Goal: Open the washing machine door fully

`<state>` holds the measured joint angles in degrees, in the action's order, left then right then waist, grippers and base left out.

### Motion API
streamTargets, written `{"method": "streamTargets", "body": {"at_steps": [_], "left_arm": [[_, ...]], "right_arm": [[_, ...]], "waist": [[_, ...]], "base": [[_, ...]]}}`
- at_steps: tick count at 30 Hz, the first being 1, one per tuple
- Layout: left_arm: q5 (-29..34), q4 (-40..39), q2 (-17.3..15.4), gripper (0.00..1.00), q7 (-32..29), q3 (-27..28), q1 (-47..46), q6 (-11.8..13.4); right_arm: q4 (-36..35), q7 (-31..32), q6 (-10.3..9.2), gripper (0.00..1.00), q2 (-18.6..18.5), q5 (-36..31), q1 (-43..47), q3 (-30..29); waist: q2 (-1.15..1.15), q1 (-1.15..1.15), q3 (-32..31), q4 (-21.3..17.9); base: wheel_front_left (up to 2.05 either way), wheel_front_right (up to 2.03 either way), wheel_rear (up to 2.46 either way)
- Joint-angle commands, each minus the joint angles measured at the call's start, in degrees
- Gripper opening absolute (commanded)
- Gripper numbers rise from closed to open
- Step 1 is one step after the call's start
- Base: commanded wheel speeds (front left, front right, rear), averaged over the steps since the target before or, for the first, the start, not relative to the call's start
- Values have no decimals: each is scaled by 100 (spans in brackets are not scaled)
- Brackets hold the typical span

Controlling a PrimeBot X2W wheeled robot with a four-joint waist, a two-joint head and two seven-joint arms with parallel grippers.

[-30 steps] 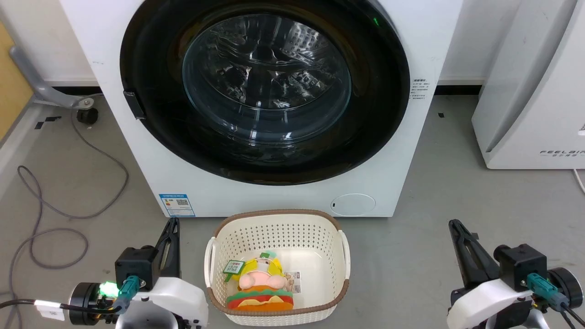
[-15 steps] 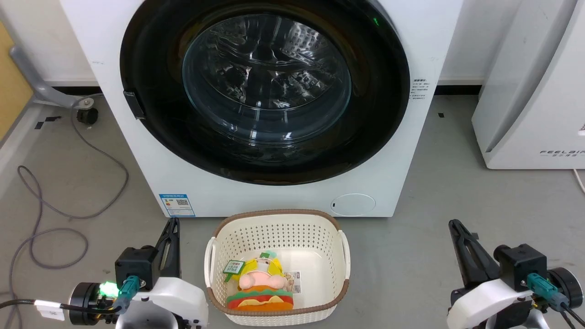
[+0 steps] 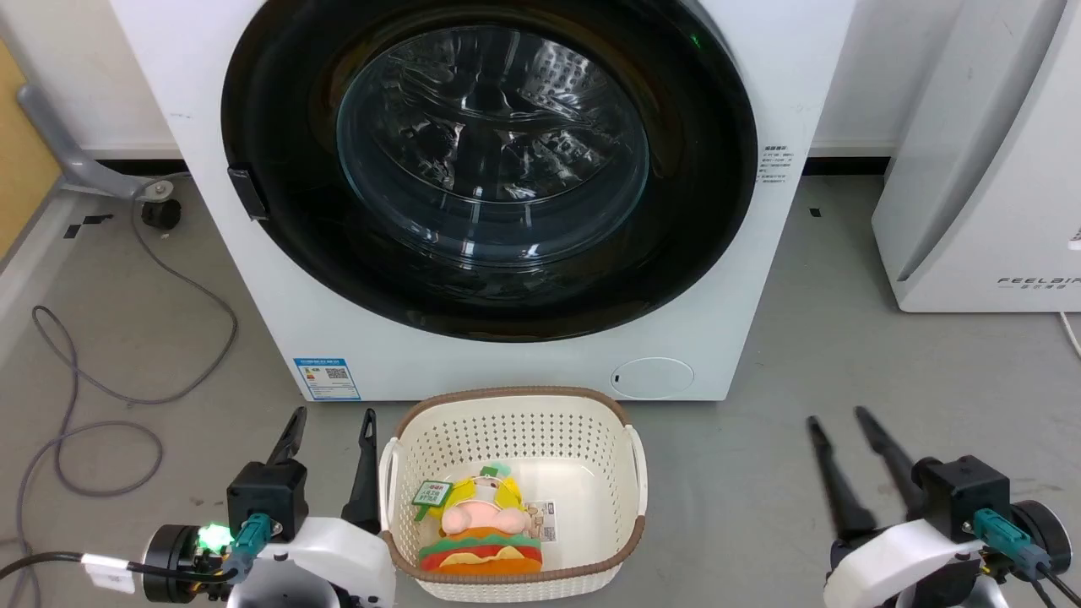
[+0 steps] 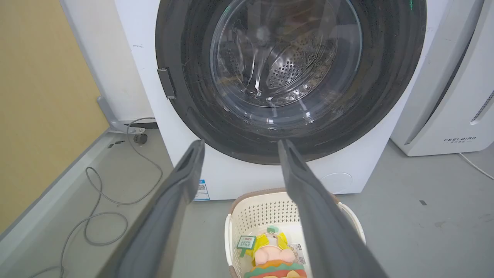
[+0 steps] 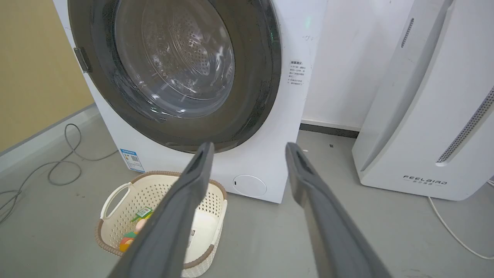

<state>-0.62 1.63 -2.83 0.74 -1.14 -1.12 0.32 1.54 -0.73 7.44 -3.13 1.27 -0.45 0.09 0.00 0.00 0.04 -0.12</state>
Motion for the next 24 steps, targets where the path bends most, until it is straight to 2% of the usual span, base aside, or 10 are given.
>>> {"method": "streamTargets", "body": {"at_steps": [1, 10, 24], "left_arm": [[-41, 45, -2, 100, 67, -35, -52, -3], [-110, 174, -3, 100, 175, -140, -92, 6], [-194, 324, -3, 100, 342, -274, -193, 40]], "right_arm": [[52, -70, 0, 0, 2, 70, -1, 4], [151, -177, 1, 0, 4, 568, -26, -2], [324, -316, 1, 0, -9, 2683, -446, -319]], "waist": [[0, 0, 0, -2], [0, 0, 5, -15], [0, 0, 94, -49]], "base": [[0, 0, 0], [0, 0, 0], [0, 0, 0]]}}
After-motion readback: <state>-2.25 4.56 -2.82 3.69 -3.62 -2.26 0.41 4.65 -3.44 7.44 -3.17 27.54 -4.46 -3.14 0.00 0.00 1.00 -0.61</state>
